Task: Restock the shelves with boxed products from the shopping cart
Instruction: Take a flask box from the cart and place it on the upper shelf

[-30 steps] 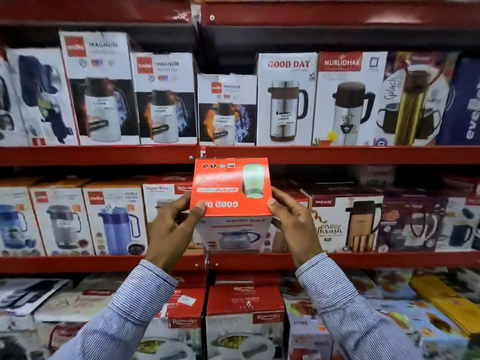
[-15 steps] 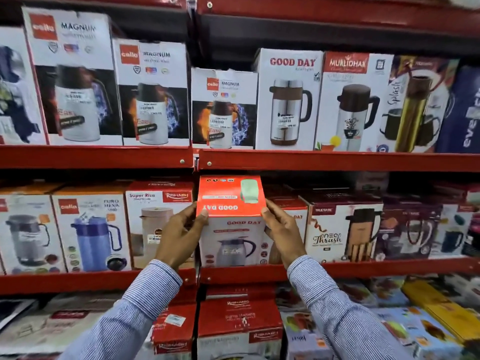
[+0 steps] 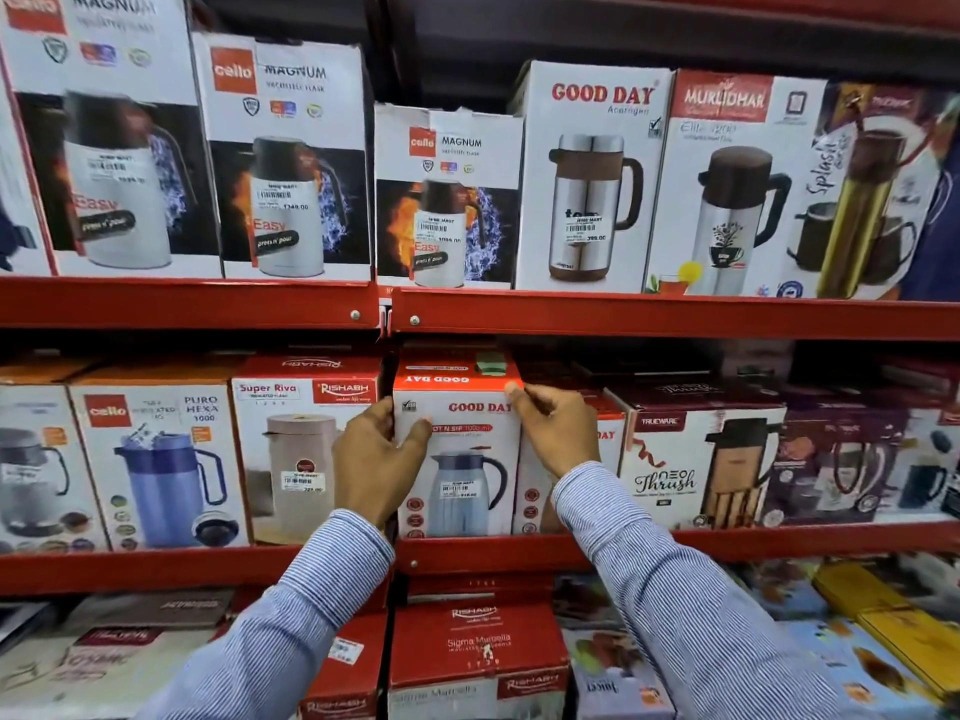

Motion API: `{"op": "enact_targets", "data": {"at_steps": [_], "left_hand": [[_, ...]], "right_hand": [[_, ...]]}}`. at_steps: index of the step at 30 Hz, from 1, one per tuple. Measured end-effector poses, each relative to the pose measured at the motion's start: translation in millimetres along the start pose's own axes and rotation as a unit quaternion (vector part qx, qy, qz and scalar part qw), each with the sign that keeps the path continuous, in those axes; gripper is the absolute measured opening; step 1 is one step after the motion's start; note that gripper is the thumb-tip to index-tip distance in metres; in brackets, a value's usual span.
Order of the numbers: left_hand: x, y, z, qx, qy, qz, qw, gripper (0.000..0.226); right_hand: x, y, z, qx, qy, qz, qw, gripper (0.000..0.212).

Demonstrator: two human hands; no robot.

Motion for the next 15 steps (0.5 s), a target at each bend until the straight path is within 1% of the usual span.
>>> {"op": "enact_targets", "data": {"at_steps": [3,4,7,9,12,15], "left_hand": [[3.9,3.6,3.6,0.006,-0.026,-0.019,0.999,0.070],[5.4,5.3,6.3,0.006,-0.036,-0.021,0.999,0.072],[7.0,10.2,14.9,-0.005,-0.051,-0.029,0.998,0.064],[6.8,14.7,23.1,-0.020,-0.044,-0.033,0.998,0.063],[9.6,17.4,43.5,-0.040,-0.040,-0.031,0.998,0.066],[15.0,19.2,60.8,-0.054,-0.055,-0.028,0.997,0.065]], "right_hand": [[0.7,-8.3,-0.3,0.010,0.024,0.003,1.000,0.036],[2.3,-10.3,-1.5,0.012,0.033,0.009,0.999,0.035],[7.3,-13.0,-6.6,0.009,0.065,0.039,0.997,0.032],[7.9,-11.6,-9.3,0.005,0.073,0.054,0.996,0.030],[3.2,-6.9,-12.1,0.003,0.052,0.046,0.998,0.032],[3.9,-3.5,-15.6,-0.001,0.044,0.057,0.997,0.033]]}}
Point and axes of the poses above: each hand's wrist, its own y-axis away from the middle knuckle, its own x-axis out of the palm, z = x × y, the point moved 10 cm from there along -y, towards the middle knuckle, and after that the axes turned 2 degrees about -x, right-handed, at the moved point
